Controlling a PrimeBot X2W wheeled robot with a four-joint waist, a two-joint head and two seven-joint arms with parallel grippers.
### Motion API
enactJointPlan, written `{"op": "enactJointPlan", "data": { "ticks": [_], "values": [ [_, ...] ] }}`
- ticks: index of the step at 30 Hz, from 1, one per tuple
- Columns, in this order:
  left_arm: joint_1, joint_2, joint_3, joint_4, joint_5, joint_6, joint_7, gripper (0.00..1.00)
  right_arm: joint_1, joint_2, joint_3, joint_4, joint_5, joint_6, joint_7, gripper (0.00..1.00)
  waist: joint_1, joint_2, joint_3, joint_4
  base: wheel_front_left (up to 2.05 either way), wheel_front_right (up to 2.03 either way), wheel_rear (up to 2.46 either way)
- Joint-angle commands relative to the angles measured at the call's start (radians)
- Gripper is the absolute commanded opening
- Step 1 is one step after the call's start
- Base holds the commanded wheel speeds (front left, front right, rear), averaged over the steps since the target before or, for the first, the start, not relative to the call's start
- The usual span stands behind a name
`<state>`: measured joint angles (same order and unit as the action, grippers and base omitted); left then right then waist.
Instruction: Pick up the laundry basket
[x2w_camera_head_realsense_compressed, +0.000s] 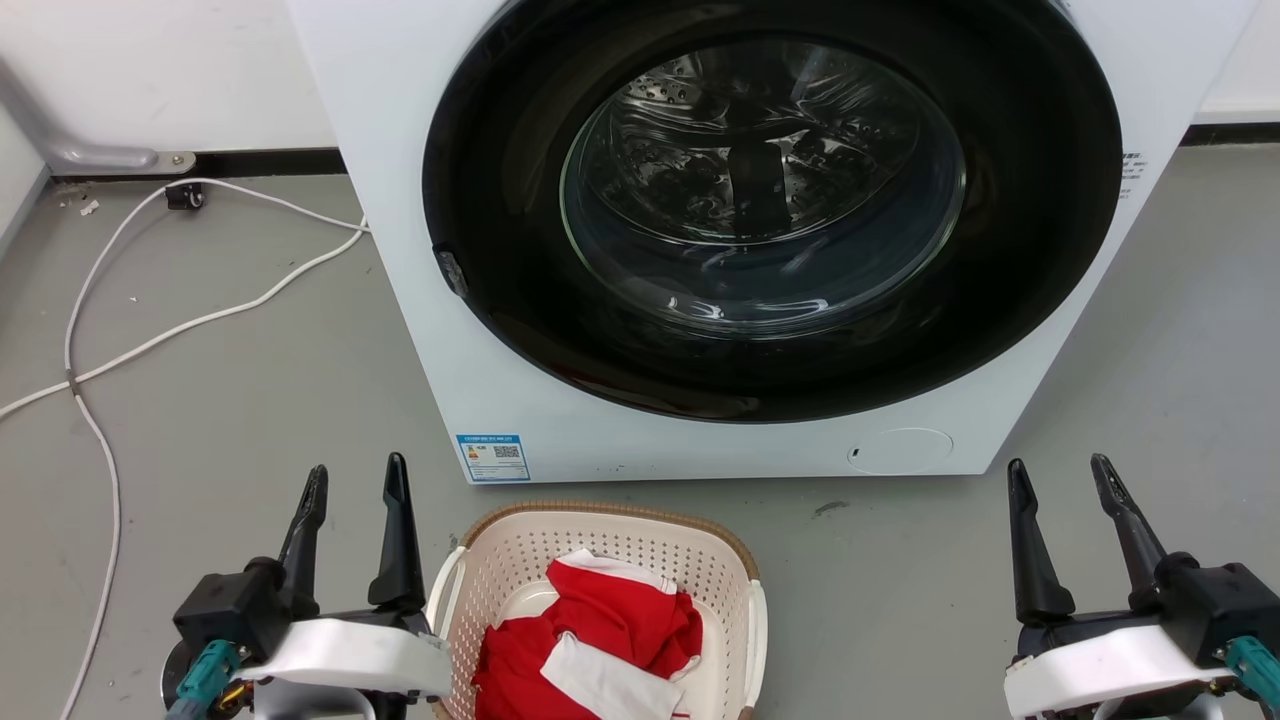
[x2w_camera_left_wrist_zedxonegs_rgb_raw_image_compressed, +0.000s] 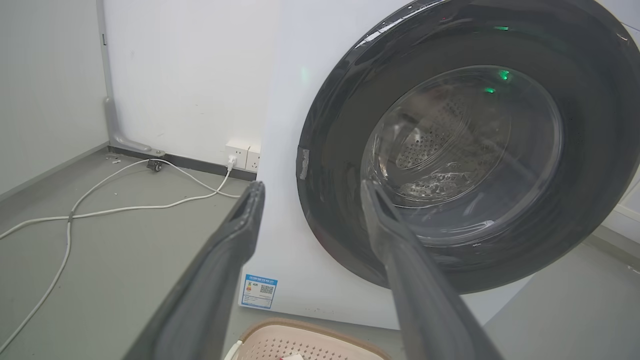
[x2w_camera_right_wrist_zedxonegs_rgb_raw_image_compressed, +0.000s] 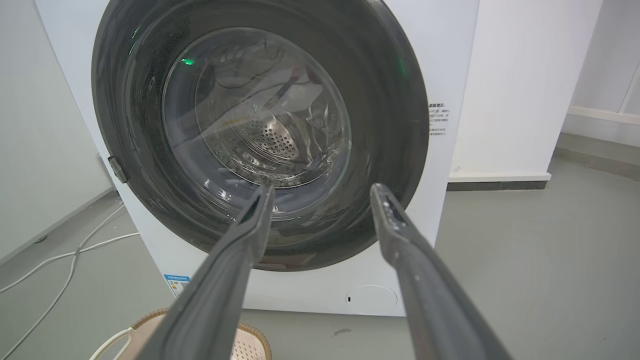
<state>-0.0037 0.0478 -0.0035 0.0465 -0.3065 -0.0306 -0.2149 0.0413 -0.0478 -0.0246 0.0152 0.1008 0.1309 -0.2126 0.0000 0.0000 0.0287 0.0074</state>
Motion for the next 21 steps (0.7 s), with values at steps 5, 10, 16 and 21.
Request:
{"op": "enactJointPlan", "data": {
  "ticks": [5, 10, 16, 21],
  "values": [
    [0.007, 0.003, -0.008, -0.012, 0.061, 0.005, -0.015, 1.00, 0.010, -0.004, 0.000, -0.014, -0.062, 0.000, -0.019, 1.00, 0.0000, 0.0000, 0.002, 0.003, 0.00, 0.00, 0.00],
    [0.012, 0.004, -0.009, -0.011, 0.105, 0.011, -0.025, 1.00, 0.015, -0.004, -0.001, -0.011, -0.088, 0.000, -0.028, 1.00, 0.0000, 0.0000, 0.003, 0.004, 0.00, 0.00, 0.00],
    [0.018, 0.004, -0.009, -0.009, 0.143, 0.014, -0.035, 1.00, 0.018, -0.004, 0.001, -0.006, -0.107, 0.000, -0.037, 1.00, 0.0000, 0.0000, 0.004, 0.003, 0.00, 0.00, 0.00],
    [0.020, 0.004, -0.011, -0.009, 0.180, 0.016, -0.044, 1.00, 0.022, -0.004, 0.003, -0.006, -0.133, 0.000, -0.046, 1.00, 0.0000, 0.0000, 0.004, 0.002, 0.00, 0.00, 0.00]
  ]
}}
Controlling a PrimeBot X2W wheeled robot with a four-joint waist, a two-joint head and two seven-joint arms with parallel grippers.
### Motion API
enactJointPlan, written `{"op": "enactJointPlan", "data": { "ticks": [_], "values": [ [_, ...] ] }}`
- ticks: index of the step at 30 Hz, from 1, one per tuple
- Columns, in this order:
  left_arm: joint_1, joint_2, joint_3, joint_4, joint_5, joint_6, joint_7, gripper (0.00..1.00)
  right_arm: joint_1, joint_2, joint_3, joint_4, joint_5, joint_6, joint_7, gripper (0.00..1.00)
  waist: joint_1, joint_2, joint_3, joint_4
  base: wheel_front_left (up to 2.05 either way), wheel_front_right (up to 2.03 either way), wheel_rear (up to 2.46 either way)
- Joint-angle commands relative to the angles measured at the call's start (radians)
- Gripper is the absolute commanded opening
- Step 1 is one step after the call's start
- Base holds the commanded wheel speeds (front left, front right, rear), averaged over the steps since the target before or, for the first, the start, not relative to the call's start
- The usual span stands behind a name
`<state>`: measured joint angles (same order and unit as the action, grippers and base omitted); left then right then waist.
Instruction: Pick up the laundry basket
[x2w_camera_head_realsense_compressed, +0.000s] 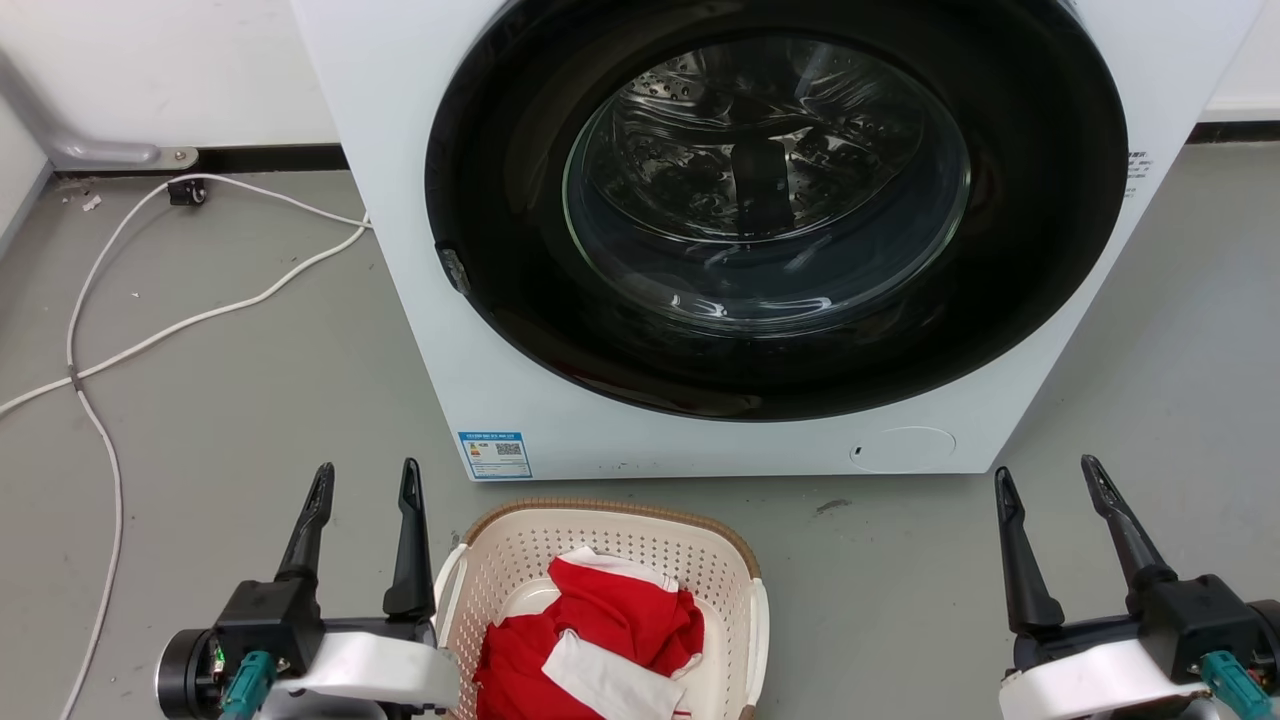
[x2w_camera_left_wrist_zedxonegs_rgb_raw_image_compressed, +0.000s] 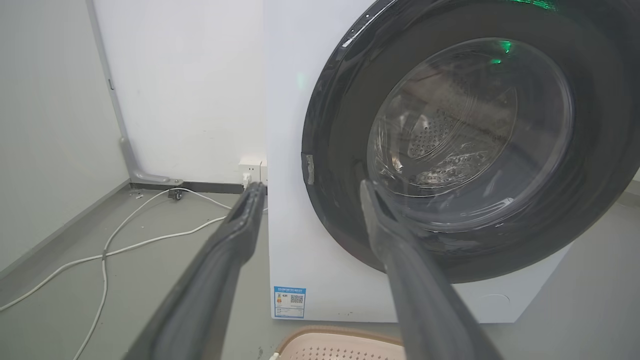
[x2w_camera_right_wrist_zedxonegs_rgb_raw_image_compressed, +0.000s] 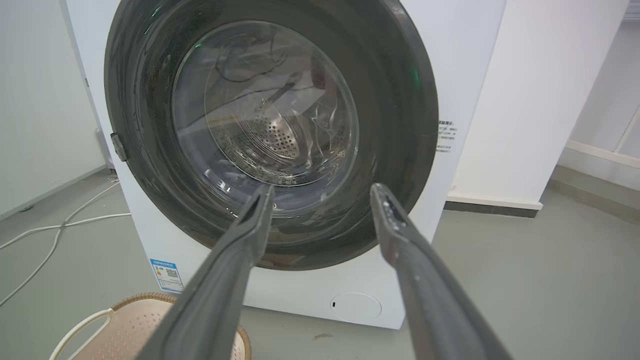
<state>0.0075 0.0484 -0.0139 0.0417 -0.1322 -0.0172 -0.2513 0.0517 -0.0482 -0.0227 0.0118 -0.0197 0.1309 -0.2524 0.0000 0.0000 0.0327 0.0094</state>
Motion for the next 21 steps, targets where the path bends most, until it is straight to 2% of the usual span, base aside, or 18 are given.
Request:
{"op": "enactJointPlan", "data": {
  "ticks": [1, 5, 21],
  "values": [
    [0.009, 0.003, -0.001, -0.005, 0.012, 0.004, -0.010, 1.00, 0.012, -0.004, 0.002, -0.004, -0.019, 0.000, -0.008, 1.00, 0.0000, 0.0000, 0.000, 0.000, 0.00, 0.00, 0.00],
    [0.010, 0.003, -0.004, -0.007, 0.041, 0.007, -0.016, 1.00, 0.015, -0.004, 0.002, -0.007, -0.033, 0.000, -0.014, 1.00, 0.0000, 0.0000, 0.001, -0.001, 0.00, 0.00, 0.00],
    [0.013, 0.003, -0.004, 0.004, 0.039, 0.015, -0.016, 1.00, 0.007, -0.004, -0.009, 0.021, 0.039, 0.000, -0.013, 1.00, 0.0000, 0.0000, -0.001, -0.001, 0.00, 0.00, 0.00]
  ]
}}
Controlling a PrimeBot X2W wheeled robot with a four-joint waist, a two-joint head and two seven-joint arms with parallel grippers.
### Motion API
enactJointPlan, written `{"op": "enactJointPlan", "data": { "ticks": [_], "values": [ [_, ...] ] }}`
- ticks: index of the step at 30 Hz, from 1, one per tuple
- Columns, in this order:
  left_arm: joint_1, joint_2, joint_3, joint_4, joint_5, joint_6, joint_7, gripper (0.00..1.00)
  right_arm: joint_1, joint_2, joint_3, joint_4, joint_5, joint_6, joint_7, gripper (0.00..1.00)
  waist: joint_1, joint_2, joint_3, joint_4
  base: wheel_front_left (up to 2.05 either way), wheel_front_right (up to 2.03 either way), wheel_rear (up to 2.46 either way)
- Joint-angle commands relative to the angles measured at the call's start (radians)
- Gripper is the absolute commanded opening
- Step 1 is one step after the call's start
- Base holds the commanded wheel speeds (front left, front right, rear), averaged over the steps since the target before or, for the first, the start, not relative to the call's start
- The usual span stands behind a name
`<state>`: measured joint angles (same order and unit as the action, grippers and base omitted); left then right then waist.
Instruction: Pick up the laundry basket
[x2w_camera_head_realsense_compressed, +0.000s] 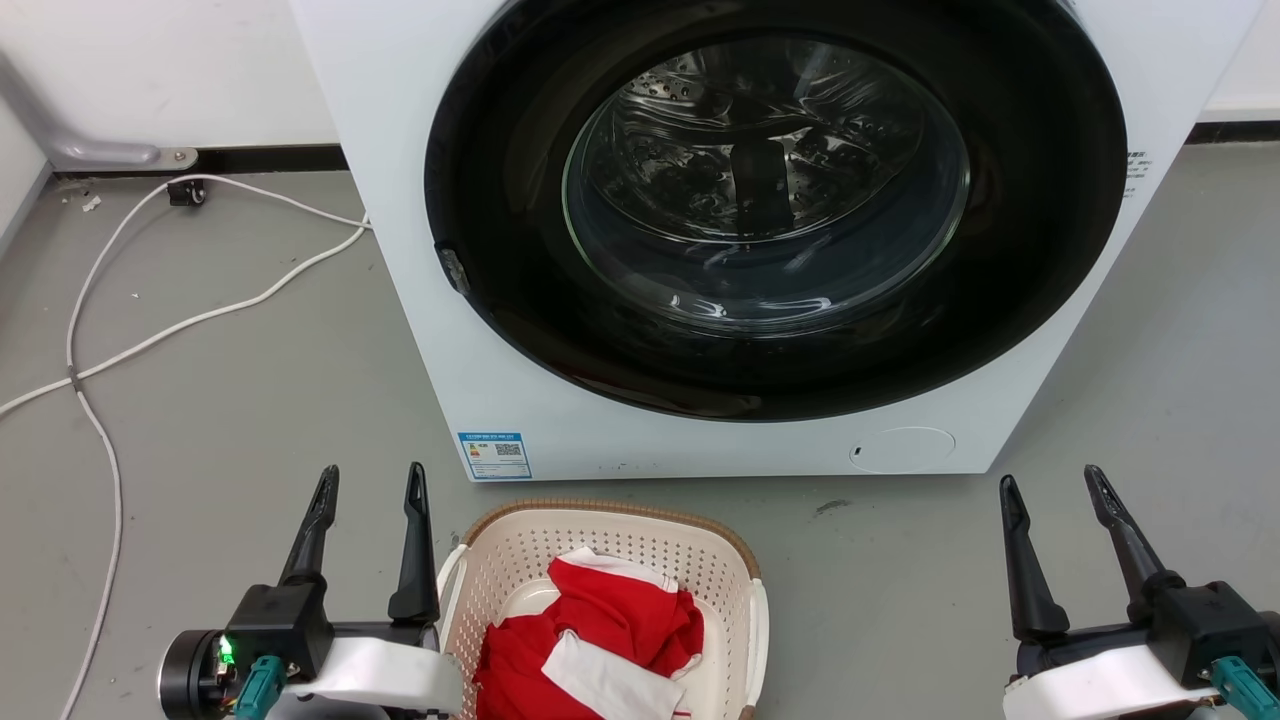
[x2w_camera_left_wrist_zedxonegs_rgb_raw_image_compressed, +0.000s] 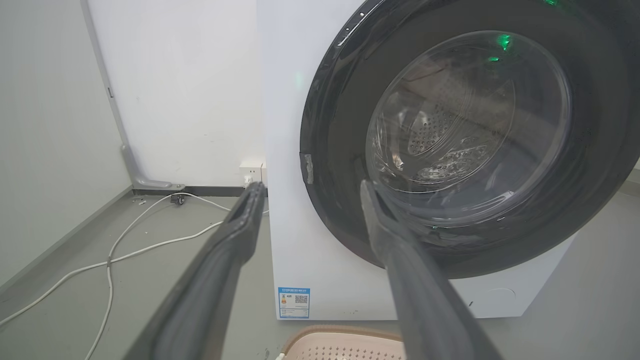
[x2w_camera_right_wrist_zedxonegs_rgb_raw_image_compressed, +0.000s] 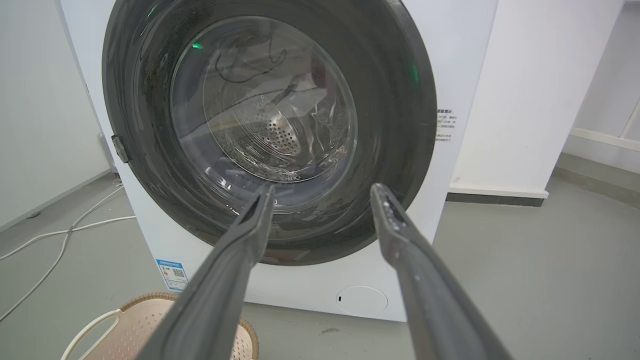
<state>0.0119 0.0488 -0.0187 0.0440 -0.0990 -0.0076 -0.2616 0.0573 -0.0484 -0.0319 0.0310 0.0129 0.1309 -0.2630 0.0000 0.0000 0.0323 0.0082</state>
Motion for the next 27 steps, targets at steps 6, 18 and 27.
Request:
{"op": "enactJointPlan", "data": {
  "ticks": [6, 18, 27],
  "values": [
    [0.011, 0.003, 0.003, 0.005, 0.009, 0.008, -0.005, 1.00, 0.001, -0.003, 0.004, 0.007, 0.013, 0.000, -0.003, 1.00, 0.0000, 0.0000, -0.001, 0.000, 0.00, 0.00, 0.00],
    [-0.003, 0.003, 0.008, 0.009, 0.001, 0.005, -0.005, 1.00, -0.003, -0.003, 0.009, 0.001, 0.006, 0.000, -0.003, 1.00, 0.0000, 0.0000, 0.004, -0.003, 0.00, 0.00, 0.00],
    [-0.066, 0.003, 0.049, 0.064, 0.021, -0.034, -0.004, 1.00, -0.056, -0.003, 0.041, 0.040, -0.007, 0.000, -0.003, 1.00, 0.0000, 0.0000, 0.041, -0.003, 0.00, 0.00, 0.00]
  ]
}}
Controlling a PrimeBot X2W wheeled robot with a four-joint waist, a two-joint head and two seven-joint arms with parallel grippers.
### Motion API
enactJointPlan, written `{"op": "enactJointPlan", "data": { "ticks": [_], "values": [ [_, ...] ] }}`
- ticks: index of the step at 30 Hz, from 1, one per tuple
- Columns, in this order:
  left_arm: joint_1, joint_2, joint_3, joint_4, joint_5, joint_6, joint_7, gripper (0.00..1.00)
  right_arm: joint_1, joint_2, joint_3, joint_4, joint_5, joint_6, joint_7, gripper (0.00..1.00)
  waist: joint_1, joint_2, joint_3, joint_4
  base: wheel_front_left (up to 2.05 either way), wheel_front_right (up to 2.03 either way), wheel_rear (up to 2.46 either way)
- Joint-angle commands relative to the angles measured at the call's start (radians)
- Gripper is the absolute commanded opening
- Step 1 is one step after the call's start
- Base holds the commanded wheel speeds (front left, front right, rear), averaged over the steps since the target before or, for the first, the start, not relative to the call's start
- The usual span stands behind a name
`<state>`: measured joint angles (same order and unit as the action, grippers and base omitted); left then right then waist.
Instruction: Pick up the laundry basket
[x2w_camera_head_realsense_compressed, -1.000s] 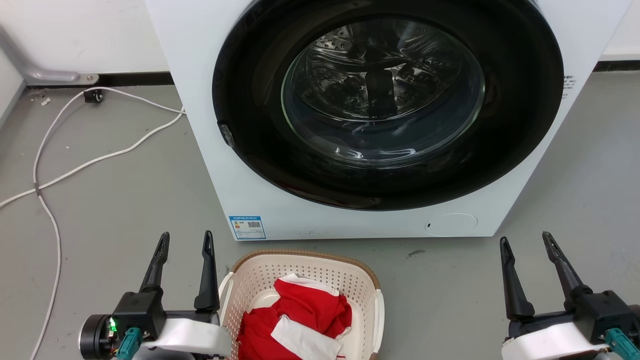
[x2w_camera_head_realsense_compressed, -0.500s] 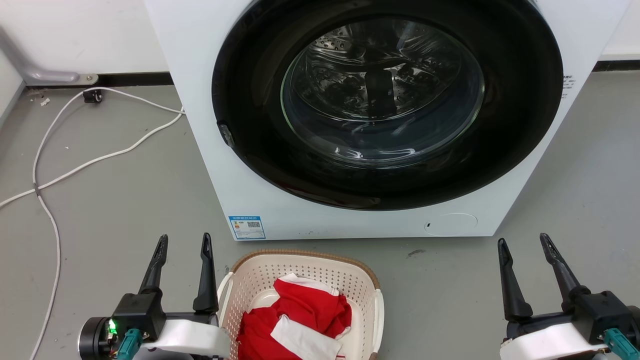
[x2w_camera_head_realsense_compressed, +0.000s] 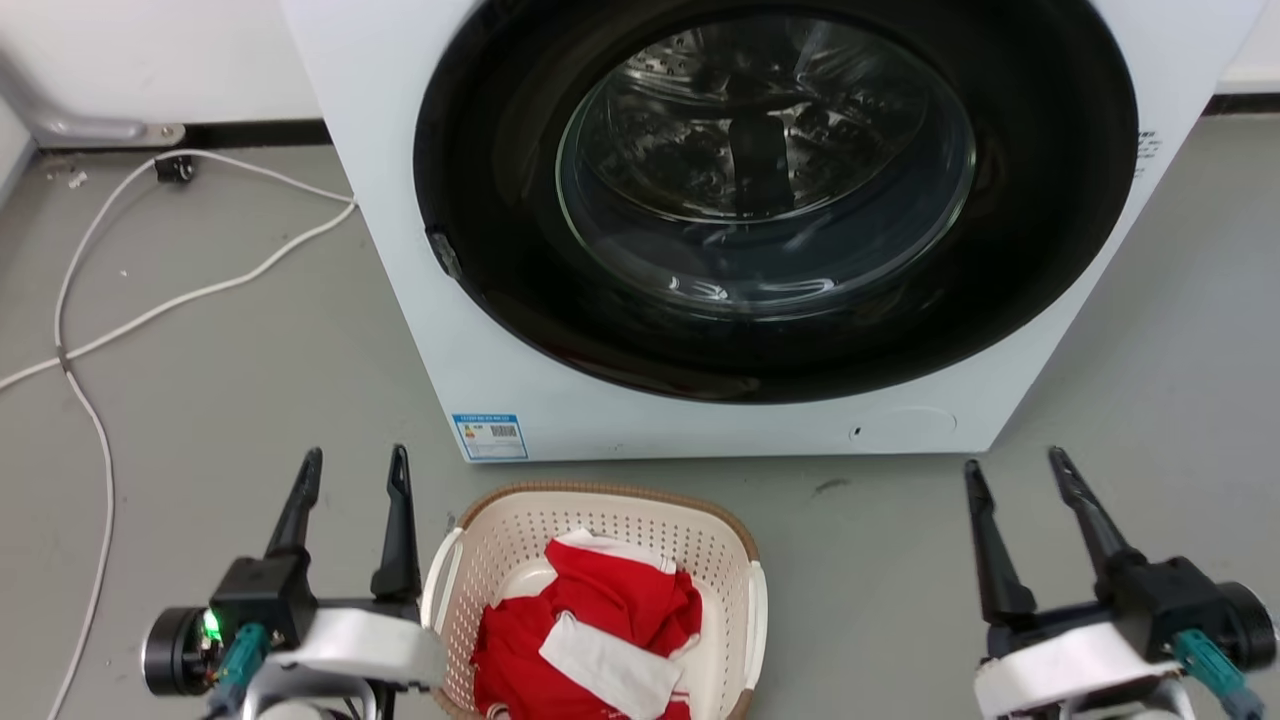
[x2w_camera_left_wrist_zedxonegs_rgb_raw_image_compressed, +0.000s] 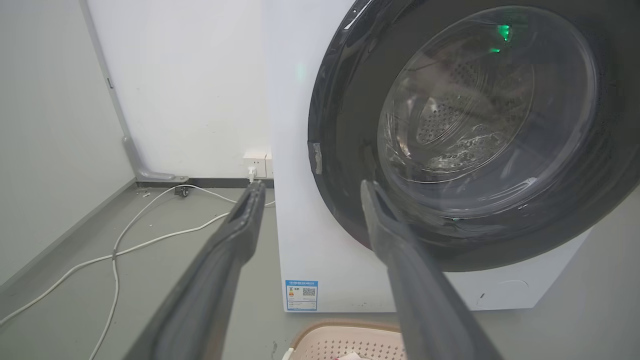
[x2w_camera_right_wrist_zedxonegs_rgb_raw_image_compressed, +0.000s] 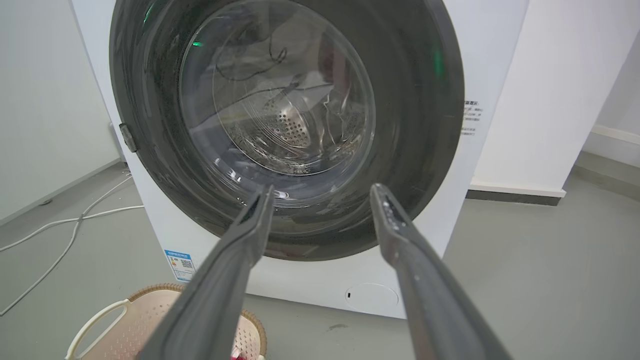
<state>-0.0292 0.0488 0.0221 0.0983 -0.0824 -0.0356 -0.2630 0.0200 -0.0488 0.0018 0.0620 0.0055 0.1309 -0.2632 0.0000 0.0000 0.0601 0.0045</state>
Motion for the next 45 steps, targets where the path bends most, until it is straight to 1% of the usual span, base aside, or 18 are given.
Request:
{"op": "enactJointPlan", "data": {
  "ticks": [1, 5, 8, 11, 14, 19, 21, 22, 23, 32, 38, 45],
  "values": [
    [-0.035, 0.004, 0.013, 0.026, 0.010, -0.013, -0.003, 1.00, -0.032, -0.003, 0.013, 0.015, 0.007, 0.000, -0.002, 1.00, 0.0000, 0.0000, 0.023, 0.001, 0.00, 0.00, 0.00],
    [-0.099, 0.026, 0.036, 0.094, 0.030, -0.036, -0.003, 1.00, -0.078, -0.002, 0.054, 0.068, 0.022, 0.000, -0.002, 1.00, 0.0000, 0.0000, 0.069, -0.001, 0.00, 0.00, 0.00],
    [-0.154, 0.049, 0.053, 0.159, 0.035, -0.049, -0.003, 1.00, -0.126, -0.002, 0.089, 0.132, 0.025, 0.000, -0.002, 1.00, 0.0000, 0.0000, 0.110, -0.005, 0.00, 0.00, 0.00],
    [-0.204, 0.074, 0.069, 0.231, 0.035, -0.058, -0.003, 1.00, -0.175, -0.002, 0.133, 0.216, 0.016, 0.000, -0.002, 1.00, 0.0000, 0.0000, 0.151, -0.012, 0.00, 0.00, 0.00],
    [-0.250, 0.097, 0.080, 0.306, 0.029, -0.066, -0.003, 1.00, -0.228, -0.002, 0.171, 0.310, 0.034, 0.000, -0.002, 1.00, 0.0000, 0.0000, 0.194, -0.021, 0.00, 0.00, 0.00],
    [-0.323, 0.130, 0.078, 0.453, 0.022, -0.076, -0.003, 1.00, -0.315, -0.002, 0.232, 0.454, 0.035, 0.000, -0.002, 1.00, 0.0000, 0.0000, 0.264, -0.031, 0.00, 0.00, 0.00],
    [-0.370, 0.142, 0.071, 0.497, 0.021, -0.081, -0.003, 1.00, -0.352, -0.002, 0.254, 0.509, 0.042, 0.000, -0.002, 1.00, 0.0000, 0.0000, 0.296, -0.033, 0.00, 0.00, 0.00],
    [-0.370, 0.142, 0.071, 0.497, 0.021, -0.081, -0.003, 1.00, -0.352, -0.002, 0.254, 0.509, 0.042, 0.000, -0.002, 1.00, 0.0000, 0.0000, 0.296, -0.033, 0.00, 0.00, 0.00],
    [-0.386, 0.147, 0.067, 0.520, 0.020, -0.083, -0.003, 1.00, -0.368, -0.002, 0.265, 0.534, 0.047, 0.000, -0.002, 1.00, 0.0000, 0.0000, 0.310, -0.033, 0.00, 0.00, 0.00],
    [-0.550, 0.190, 0.015, 0.799, 0.013, -0.092, -0.003, 1.00, -0.523, -0.002, 0.392, 0.766, 0.120, 0.000, -0.002, 1.00, 0.0000, 0.0000, 0.436, -0.038, 0.00, 0.00, 0.00],
    [-0.665, 0.189, -0.024, 0.938, 0.000, -0.093, 0.001, 1.00, -0.614, -0.002, 0.462, 0.903, 0.146, 0.000, -0.002, 1.00, 0.0000, 0.0000, 0.509, -0.034, 0.00, 0.00, 0.00],
    [-0.771, 0.186, -0.081, 1.053, -0.021, -0.094, 0.017, 1.00, -0.691, -0.002, 0.528, 0.985, 0.189, 0.000, -0.002, 1.00, 0.0000, 0.0000, 0.586, -0.025, 0.00, 0.00, 0.00]
  ]
}}
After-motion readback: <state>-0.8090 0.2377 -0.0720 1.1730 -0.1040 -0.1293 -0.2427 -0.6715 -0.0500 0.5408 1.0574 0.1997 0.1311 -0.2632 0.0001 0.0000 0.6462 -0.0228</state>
